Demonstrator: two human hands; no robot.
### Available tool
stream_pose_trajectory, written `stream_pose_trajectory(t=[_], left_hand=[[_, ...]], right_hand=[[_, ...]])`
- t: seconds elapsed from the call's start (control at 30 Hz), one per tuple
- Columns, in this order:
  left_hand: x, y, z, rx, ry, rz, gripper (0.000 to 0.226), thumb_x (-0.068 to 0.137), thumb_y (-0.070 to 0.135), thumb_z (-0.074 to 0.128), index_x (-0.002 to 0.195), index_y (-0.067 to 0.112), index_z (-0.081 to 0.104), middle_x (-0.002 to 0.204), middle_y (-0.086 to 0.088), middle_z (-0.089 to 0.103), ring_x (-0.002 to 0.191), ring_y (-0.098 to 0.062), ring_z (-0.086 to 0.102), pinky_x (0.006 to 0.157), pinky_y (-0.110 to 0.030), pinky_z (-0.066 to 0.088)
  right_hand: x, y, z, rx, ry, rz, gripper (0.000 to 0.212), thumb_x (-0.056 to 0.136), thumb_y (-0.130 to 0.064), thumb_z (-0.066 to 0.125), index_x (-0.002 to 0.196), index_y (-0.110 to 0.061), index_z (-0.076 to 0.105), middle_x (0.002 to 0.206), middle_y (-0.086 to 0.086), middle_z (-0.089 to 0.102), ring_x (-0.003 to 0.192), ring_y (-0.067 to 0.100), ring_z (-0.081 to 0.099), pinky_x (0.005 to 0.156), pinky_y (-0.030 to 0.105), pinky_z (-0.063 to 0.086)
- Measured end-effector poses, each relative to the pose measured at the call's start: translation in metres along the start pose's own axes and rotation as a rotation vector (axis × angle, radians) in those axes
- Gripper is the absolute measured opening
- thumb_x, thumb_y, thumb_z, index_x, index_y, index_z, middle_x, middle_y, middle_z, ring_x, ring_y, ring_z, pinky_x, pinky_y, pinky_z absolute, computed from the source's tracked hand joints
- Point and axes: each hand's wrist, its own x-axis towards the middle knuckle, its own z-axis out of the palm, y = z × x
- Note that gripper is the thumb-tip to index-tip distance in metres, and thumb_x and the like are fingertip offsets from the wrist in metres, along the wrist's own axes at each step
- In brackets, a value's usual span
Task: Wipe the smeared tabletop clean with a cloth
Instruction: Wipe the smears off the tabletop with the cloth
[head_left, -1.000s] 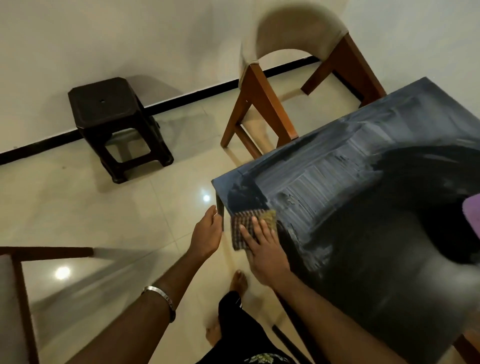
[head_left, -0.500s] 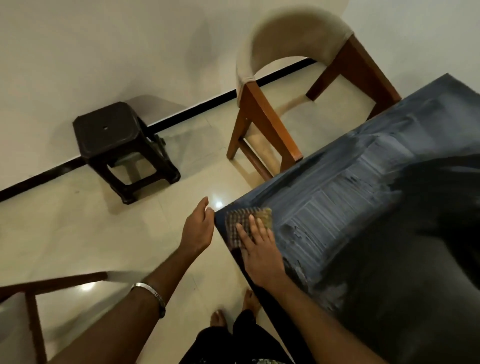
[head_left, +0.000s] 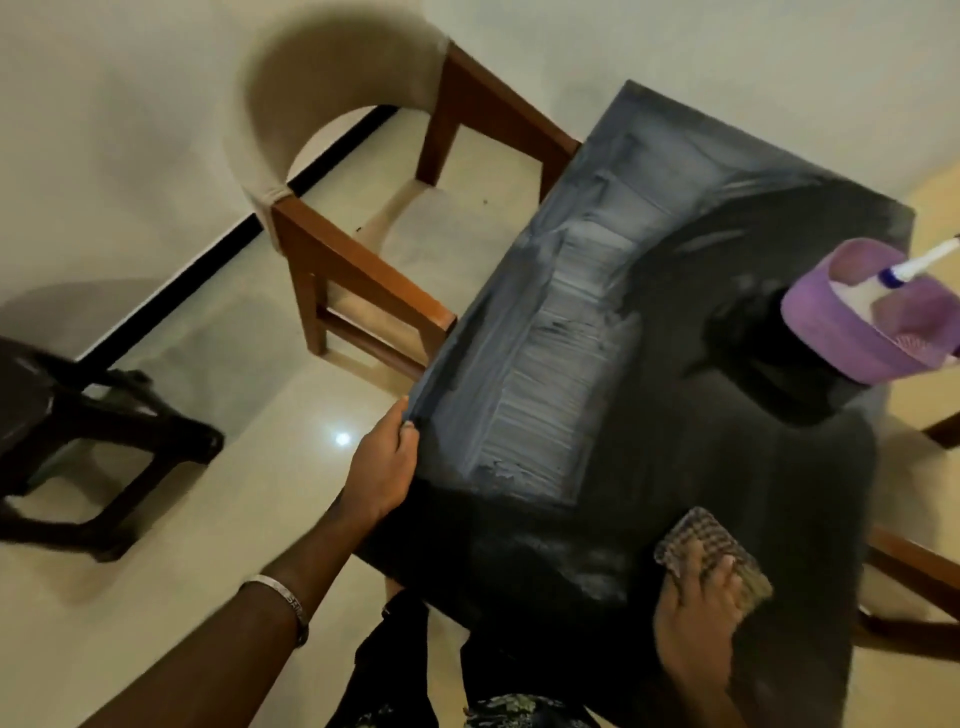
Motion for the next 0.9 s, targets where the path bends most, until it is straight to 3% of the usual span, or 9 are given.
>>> stream_pose_trajectory(t=[0.13, 0.23, 0.3, 0.37, 0.5, 0.6, 0.7, 0.8, 0.9], left_hand=[[0.016, 0.002, -0.006, -0.017, -0.059, 0.029, 0.044, 0.103, 0.025, 0.039, 0.146, 0.015, 0.041, 0.144, -0.007, 0.051, 0.130, -0.024, 0.049, 0.106, -0.026, 0.032], [0.026, 0.001, -0.011, -0.025, -0.118, 0.053, 0.045, 0.103, 0.025, 0.038, 0.147, 0.016, 0.041, 0.144, -0.007, 0.050, 0.131, -0.024, 0.049, 0.112, -0.036, 0.035], [0.034, 0.002, -0.016, -0.027, -0.168, 0.076, 0.044, 0.103, 0.027, 0.037, 0.146, 0.019, 0.041, 0.142, -0.007, 0.053, 0.128, -0.023, 0.051, 0.110, -0.044, 0.040], [0.043, 0.002, -0.020, -0.010, -0.196, 0.099, 0.041, 0.103, 0.028, 0.036, 0.143, 0.021, 0.043, 0.135, -0.006, 0.057, 0.120, -0.023, 0.056, 0.104, -0.045, 0.046], [0.055, 0.008, -0.021, -0.021, -0.223, 0.147, 0.035, 0.104, 0.025, 0.036, 0.137, 0.025, 0.047, 0.122, -0.006, 0.062, 0.101, -0.016, 0.061, 0.087, -0.028, 0.051], [0.061, 0.014, -0.016, -0.034, -0.244, 0.118, 0.038, 0.104, 0.025, 0.038, 0.141, 0.022, 0.045, 0.136, -0.007, 0.056, 0.123, -0.025, 0.055, 0.104, -0.040, 0.045], [0.063, 0.022, -0.009, -0.007, -0.253, 0.114, 0.047, 0.103, 0.025, 0.038, 0.150, 0.017, 0.035, 0.150, -0.006, 0.044, 0.136, -0.023, 0.042, 0.109, -0.031, 0.030], [0.065, 0.028, -0.001, -0.001, -0.259, 0.115, 0.047, 0.104, 0.025, 0.037, 0.150, 0.017, 0.036, 0.151, -0.005, 0.043, 0.137, -0.022, 0.041, 0.109, -0.028, 0.028], [0.066, 0.035, 0.007, -0.021, -0.244, 0.094, 0.045, 0.103, 0.023, 0.038, 0.148, 0.017, 0.038, 0.150, -0.004, 0.044, 0.136, -0.021, 0.042, 0.107, -0.024, 0.027]], right_hand=[[-0.057, -0.103, 0.050, -0.093, -0.089, -0.374, 0.072, 0.099, -0.030, 0.041, 0.158, -0.018, 0.002, 0.162, 0.023, -0.009, 0.149, 0.048, -0.004, 0.119, 0.062, 0.003], [-0.095, -0.171, 0.082, -0.189, -0.042, -0.672, 0.079, 0.079, -0.046, 0.068, 0.151, -0.032, 0.038, 0.158, 0.008, 0.031, 0.149, 0.032, 0.023, 0.116, 0.046, 0.007], [-0.099, -0.190, 0.082, -0.222, -0.007, -0.778, 0.071, 0.079, -0.051, 0.061, 0.146, -0.037, 0.043, 0.154, 0.001, 0.040, 0.147, 0.027, 0.025, 0.115, 0.042, 0.008], [-0.092, -0.171, 0.078, -0.206, -0.054, -0.726, 0.063, 0.086, -0.045, 0.051, 0.148, -0.039, 0.040, 0.158, 0.001, 0.035, 0.147, 0.027, 0.030, 0.120, 0.045, 0.015], [-0.068, -0.069, 0.061, 0.009, -0.026, -0.349, 0.059, 0.101, -0.027, 0.033, 0.157, -0.030, 0.015, 0.164, 0.001, -0.006, 0.152, 0.032, -0.002, 0.122, 0.042, -0.004], [-0.046, 0.010, 0.034, 0.158, 0.000, 0.076, 0.055, 0.104, -0.025, 0.022, 0.155, -0.022, 0.000, 0.164, 0.015, -0.009, 0.151, 0.039, -0.007, 0.122, 0.052, -0.003], [-0.022, 0.039, 0.010, 0.311, -0.004, 0.421, 0.062, 0.106, -0.027, 0.033, 0.159, -0.024, 0.000, 0.165, 0.014, -0.011, 0.151, 0.036, -0.010, 0.122, 0.053, -0.001], [-0.013, 0.009, 0.016, 0.244, 0.033, 0.409, 0.064, 0.104, -0.026, 0.038, 0.159, -0.019, 0.006, 0.164, 0.020, 0.000, 0.150, 0.041, -0.001, 0.121, 0.055, 0.004], [-0.023, -0.071, 0.030, 0.103, 0.118, 0.093, 0.063, 0.099, -0.026, 0.035, 0.157, -0.012, 0.016, 0.160, 0.029, 0.012, 0.148, 0.047, 0.011, 0.120, 0.059, 0.008]])
